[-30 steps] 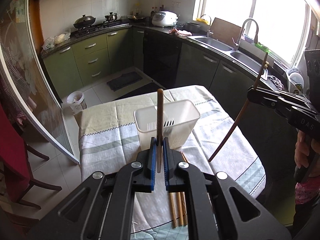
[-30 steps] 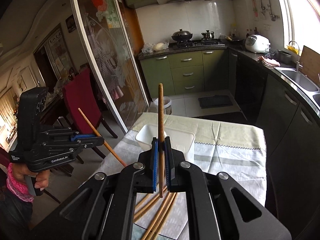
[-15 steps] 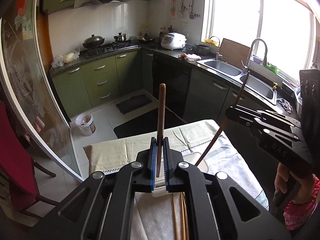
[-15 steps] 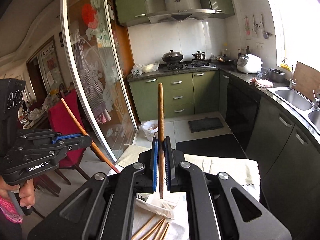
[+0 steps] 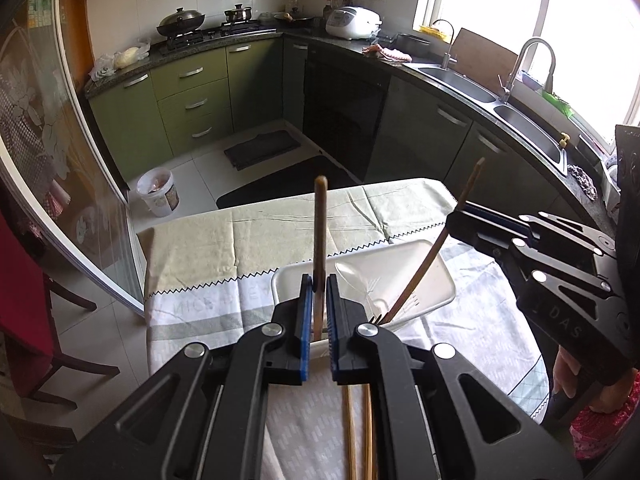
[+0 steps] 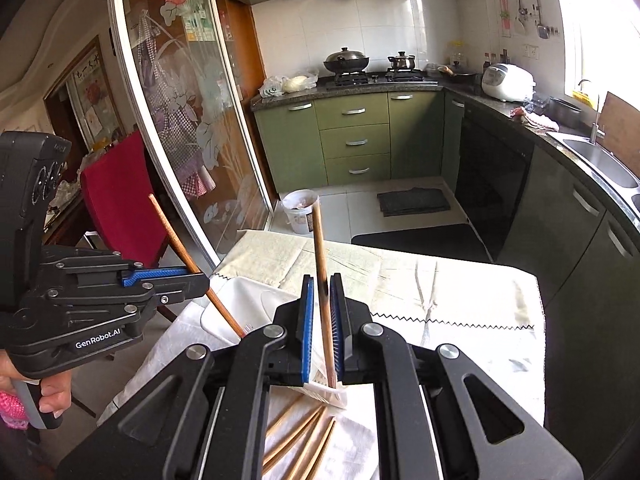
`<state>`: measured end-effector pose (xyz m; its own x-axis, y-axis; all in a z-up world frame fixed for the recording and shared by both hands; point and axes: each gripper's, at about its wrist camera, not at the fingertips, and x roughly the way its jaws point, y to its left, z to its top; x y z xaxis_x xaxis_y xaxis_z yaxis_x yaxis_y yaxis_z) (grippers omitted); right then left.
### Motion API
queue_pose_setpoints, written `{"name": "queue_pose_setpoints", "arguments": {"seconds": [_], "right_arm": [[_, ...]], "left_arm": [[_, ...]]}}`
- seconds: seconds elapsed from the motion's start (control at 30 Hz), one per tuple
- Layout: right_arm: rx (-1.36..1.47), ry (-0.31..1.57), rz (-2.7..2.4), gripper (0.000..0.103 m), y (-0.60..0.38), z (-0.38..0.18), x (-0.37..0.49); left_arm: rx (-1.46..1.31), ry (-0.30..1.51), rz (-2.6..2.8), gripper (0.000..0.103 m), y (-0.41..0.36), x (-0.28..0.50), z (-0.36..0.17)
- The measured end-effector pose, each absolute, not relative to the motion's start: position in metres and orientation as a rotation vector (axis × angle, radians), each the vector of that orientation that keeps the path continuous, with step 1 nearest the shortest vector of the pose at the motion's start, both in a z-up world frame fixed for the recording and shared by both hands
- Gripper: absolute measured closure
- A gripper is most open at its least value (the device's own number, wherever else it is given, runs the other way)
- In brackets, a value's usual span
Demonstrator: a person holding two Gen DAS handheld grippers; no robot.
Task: Organize utensils
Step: 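Lift the chopstick with the left tool into the holder while the right tool drops its chopstick in, then grasp another wooden chopstick with the left tool while the right tool grasps one too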
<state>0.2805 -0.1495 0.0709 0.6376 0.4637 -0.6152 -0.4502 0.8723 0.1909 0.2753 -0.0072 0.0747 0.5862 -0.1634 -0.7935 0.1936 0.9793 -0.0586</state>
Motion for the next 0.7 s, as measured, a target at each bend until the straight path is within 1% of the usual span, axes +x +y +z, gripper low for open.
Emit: {"name": "queue_pose_setpoints", "arguments": {"seconds": [0.07, 0.1, 0.17, 0.3, 0.37, 0.4, 0.5, 0.7], "right_arm": [[0.022, 0.702, 0.525, 0.094, -0.152, 0.073, 0.276], [0.023, 0.697, 0.526, 0.094, -0.154, 0.075, 0.273], [0.018, 0.685, 0.533, 0.090, -0.155, 0.081, 0.265], [0.040, 0.669, 0.558, 0.087, -0.163, 0.091, 0.248], [0.044, 0.671, 0.568, 0.078, -0.170, 0.091, 0.234], [0.043, 0.679, 0.570, 0.077, -0.175, 0.087, 0.226], [0.040, 0.734, 0.570, 0.077, -0.193, 0.063, 0.206], [0.069, 0.897, 0.530, 0.077, -0.230, -0.010, 0.185]], "left_arm": [[0.033, 0.911, -0.203, 0.088, -0.006, 0.273, 0.078], [0.033, 0.907, -0.206, 0.087, -0.006, 0.272, 0.081], [0.043, 0.896, -0.209, 0.080, -0.008, 0.268, 0.087], [0.042, 0.873, -0.219, 0.080, -0.009, 0.253, 0.098], [0.059, 0.878, -0.223, 0.079, -0.012, 0.240, 0.098], [0.073, 0.893, -0.227, 0.079, -0.015, 0.233, 0.094], [0.117, 0.993, -0.248, 0.079, -0.023, 0.215, 0.058], [0.144, 1.263, -0.294, 0.080, -0.040, 0.205, -0.048]]}}
